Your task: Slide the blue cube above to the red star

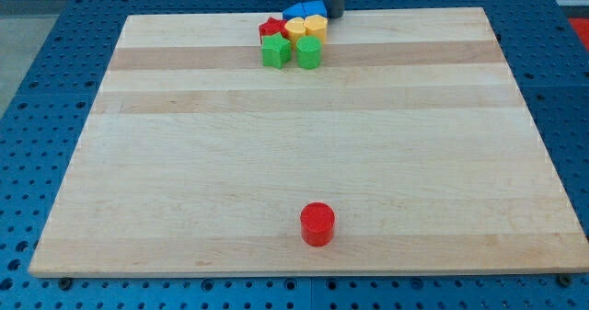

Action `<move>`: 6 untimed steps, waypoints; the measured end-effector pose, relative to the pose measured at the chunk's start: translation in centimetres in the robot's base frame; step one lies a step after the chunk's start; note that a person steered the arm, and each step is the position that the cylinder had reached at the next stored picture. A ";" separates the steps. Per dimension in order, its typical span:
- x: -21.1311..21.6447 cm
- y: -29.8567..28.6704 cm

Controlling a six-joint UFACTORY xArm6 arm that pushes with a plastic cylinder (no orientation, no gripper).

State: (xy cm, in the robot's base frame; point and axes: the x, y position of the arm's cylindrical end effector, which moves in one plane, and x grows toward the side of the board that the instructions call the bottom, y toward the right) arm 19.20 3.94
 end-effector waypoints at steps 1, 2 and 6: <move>0.0 -1.9; 0.2 -3.1; 0.1 -4.2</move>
State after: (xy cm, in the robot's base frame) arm 19.28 -0.29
